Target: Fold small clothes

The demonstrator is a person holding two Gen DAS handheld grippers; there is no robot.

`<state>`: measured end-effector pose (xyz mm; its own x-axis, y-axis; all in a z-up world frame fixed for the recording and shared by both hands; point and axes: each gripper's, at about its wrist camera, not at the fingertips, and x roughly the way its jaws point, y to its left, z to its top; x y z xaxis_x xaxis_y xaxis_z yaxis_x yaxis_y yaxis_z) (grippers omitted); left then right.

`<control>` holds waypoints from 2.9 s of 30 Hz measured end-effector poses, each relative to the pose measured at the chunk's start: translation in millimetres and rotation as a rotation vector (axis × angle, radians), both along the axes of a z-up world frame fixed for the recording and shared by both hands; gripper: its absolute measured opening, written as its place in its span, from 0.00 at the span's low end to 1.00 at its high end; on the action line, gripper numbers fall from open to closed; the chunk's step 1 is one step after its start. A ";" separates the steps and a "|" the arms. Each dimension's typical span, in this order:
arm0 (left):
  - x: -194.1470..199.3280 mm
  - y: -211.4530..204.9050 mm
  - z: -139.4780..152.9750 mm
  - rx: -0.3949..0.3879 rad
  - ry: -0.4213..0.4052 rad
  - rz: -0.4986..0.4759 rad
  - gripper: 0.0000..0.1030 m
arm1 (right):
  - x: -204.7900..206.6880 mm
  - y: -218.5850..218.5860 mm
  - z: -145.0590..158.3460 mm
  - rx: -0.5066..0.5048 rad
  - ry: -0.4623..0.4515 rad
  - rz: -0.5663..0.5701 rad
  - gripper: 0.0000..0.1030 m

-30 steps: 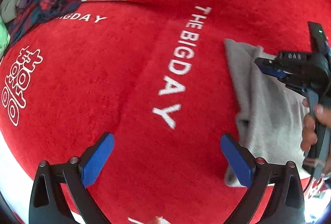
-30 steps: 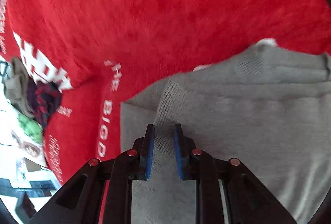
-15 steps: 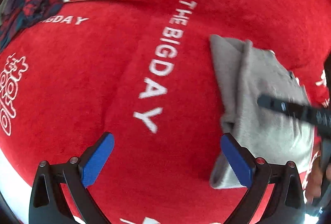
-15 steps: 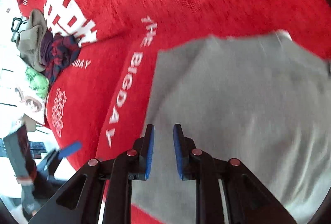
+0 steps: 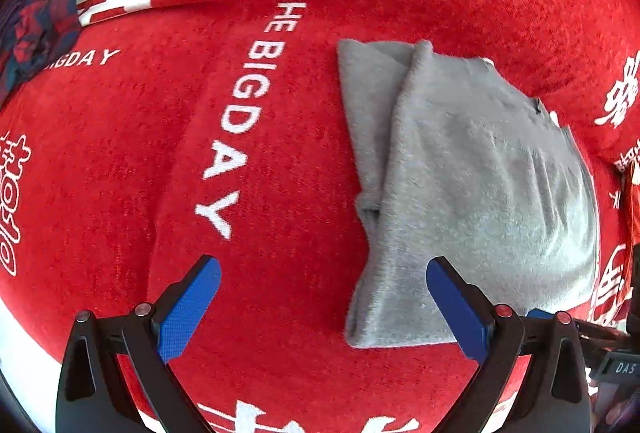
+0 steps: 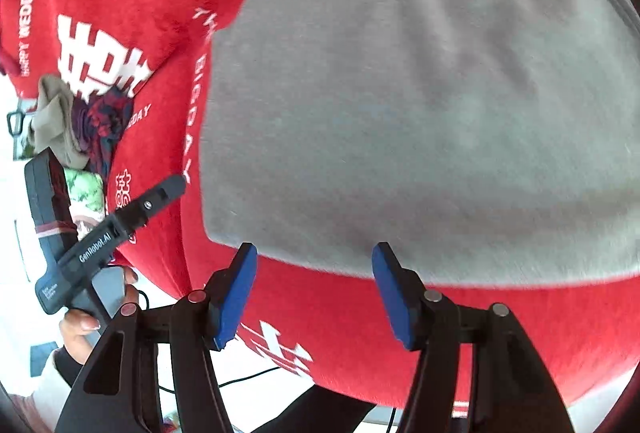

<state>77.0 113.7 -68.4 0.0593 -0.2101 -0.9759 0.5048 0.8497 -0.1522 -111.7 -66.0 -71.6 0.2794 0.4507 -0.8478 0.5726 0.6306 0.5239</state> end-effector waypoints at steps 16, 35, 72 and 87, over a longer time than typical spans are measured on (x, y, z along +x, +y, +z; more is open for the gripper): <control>-11.8 -20.7 -11.2 0.059 0.032 -0.046 1.00 | -33.6 0.3 -26.3 0.146 -0.007 -0.187 0.62; 35.6 -15.8 -25.3 -0.077 0.137 0.038 1.00 | -50.7 4.5 -59.2 0.409 -0.196 -0.565 0.74; 15.3 -142.4 -41.3 -0.134 0.216 -0.196 0.39 | -53.6 -48.2 18.9 0.053 -0.146 -0.228 0.12; -2.1 -158.7 30.8 -0.235 0.096 -0.197 0.22 | -14.4 -107.4 -16.1 -0.180 -0.118 -0.071 0.05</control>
<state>74.9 -45.0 -37.5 -0.0952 -0.4285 -0.8985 0.6302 0.6727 -0.3876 -126.1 -173.4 -87.7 0.4070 0.2712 -0.8722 0.5600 0.6803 0.4729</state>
